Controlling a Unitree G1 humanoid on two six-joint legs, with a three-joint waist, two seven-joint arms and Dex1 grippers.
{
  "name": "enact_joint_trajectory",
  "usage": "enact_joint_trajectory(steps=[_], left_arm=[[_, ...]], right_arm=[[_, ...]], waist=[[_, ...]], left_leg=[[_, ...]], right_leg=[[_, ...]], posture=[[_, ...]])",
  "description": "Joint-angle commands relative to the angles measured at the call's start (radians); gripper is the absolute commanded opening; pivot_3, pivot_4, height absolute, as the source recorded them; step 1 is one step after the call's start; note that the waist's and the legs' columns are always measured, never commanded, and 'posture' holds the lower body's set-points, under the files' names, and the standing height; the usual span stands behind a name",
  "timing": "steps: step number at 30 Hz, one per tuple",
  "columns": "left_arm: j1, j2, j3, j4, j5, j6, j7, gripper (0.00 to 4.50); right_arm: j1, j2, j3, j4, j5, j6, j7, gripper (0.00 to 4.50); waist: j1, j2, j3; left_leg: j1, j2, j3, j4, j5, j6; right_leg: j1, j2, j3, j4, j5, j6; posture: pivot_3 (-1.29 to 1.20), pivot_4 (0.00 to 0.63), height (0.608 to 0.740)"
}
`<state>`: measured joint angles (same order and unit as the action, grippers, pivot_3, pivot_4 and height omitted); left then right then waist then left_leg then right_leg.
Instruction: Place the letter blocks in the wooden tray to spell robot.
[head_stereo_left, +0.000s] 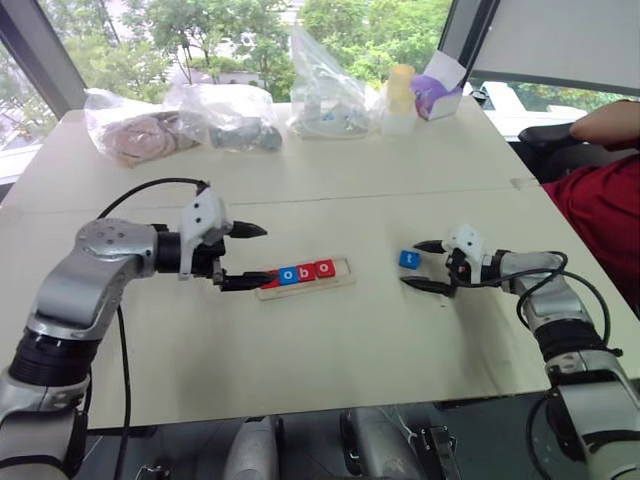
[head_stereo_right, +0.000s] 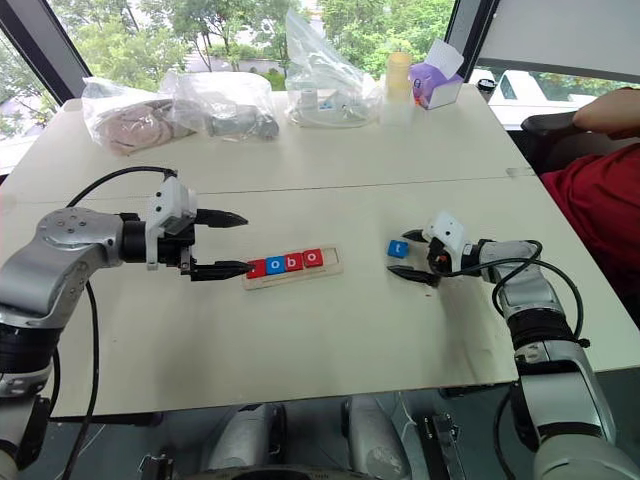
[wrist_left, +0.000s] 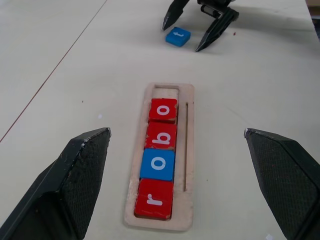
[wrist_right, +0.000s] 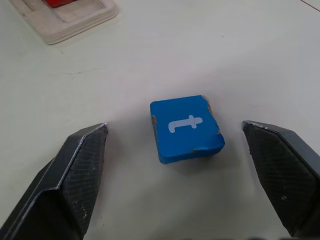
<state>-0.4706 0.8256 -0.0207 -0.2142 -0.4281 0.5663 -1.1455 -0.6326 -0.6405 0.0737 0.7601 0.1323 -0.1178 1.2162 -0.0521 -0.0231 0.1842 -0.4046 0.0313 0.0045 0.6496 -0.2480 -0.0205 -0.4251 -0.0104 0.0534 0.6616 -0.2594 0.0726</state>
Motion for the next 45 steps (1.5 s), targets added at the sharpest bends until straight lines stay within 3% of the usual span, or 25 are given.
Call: enact_joint_trajectory(steps=[1, 4, 5, 10, 16, 33, 45], left_arm=[[0.012, 0.024, 0.033, -0.033, -0.01, 0.0, 0.008, 4.5], [0.026, 0.029, 0.046, -0.028, -0.014, -0.003, 0.013, 4.5], [0.029, 0.027, 0.054, -0.024, -0.02, -0.001, 0.019, 4.5], [0.064, 0.058, 0.056, -0.009, -0.01, -0.021, -0.001, 4.5], [0.077, 0.072, 0.066, -0.024, -0.022, -0.014, 0.003, 4.5], [0.157, 0.063, 0.092, -0.086, -0.035, -0.007, 0.079, 4.5], [0.163, 0.045, 0.086, -0.082, -0.041, -0.004, 0.111, 4.5]], right_arm=[[-0.023, 0.009, 0.01, 0.055, -0.022, -0.021, 0.027, 2.63], [-0.051, 0.017, 0.009, 0.077, -0.039, -0.016, -0.003, 1.19], [-0.067, 0.024, 0.004, 0.08, -0.038, -0.006, -0.02, 1.15], [-0.119, 0.056, 0.004, -0.041, 0.006, 0.097, 0.044, 1.15], [-0.151, 0.105, 0.093, -0.179, -0.004, 0.163, 0.169, 1.15], [-0.357, 0.217, 0.183, 0.215, -0.143, -0.052, 0.215, 1.15], [-0.404, 0.28, 0.162, 0.328, -0.163, -0.083, 0.198, 1.15]], waist=[[0.0, 0.0, 0.0], [0.0, 0.0, 0.0], [0.0, 0.0, 0.0], [-0.001, 0.0, 0.0], [0.001, 0.001, 0.0], [0.007, 0.001, 0.001], [0.006, 0.001, 0.001]], left_leg=[[0.0, 0.0, 0.0, 0.0, 0.0, 0.0], [0.001, 0.0, 0.0, 0.0, 0.0, 0.0], [0.001, 0.0, 0.0, 0.0, 0.0, 0.0], [0.001, 0.0, 0.0, 0.0, 0.0, 0.0], [0.0, 0.0, -0.001, -0.001, 0.0, 0.0], [-0.001, 0.0, 0.0, -0.001, 0.0, 0.0], [-0.001, 0.0, 0.0, -0.001, 0.0, 0.0]], right_leg=[[0.0, 0.0, 0.0, 0.0, 0.0, 0.0], [0.0, 0.0, 0.0, 0.0, 0.0, 0.0], [0.0, 0.0, 0.0, 0.001, 0.0, 0.0], [0.0, 0.0, 0.0, 0.001, 0.0, 0.0], [-0.001, 0.0, 0.0, 0.002, 0.0, 0.0], [-0.002, -0.001, -0.001, 0.001, 0.0, -0.001], [-0.002, -0.001, -0.001, 0.002, 0.0, -0.001]], posture=[[0.0, 0.15, 0.74], [0.0, 0.15, 0.74], [0.0, 0.15, 0.74], [0.0, 0.15, 0.74], [0.0, 0.15, 0.74], [0.0, 0.15, 0.74], [0.0, 0.15, 0.74]])
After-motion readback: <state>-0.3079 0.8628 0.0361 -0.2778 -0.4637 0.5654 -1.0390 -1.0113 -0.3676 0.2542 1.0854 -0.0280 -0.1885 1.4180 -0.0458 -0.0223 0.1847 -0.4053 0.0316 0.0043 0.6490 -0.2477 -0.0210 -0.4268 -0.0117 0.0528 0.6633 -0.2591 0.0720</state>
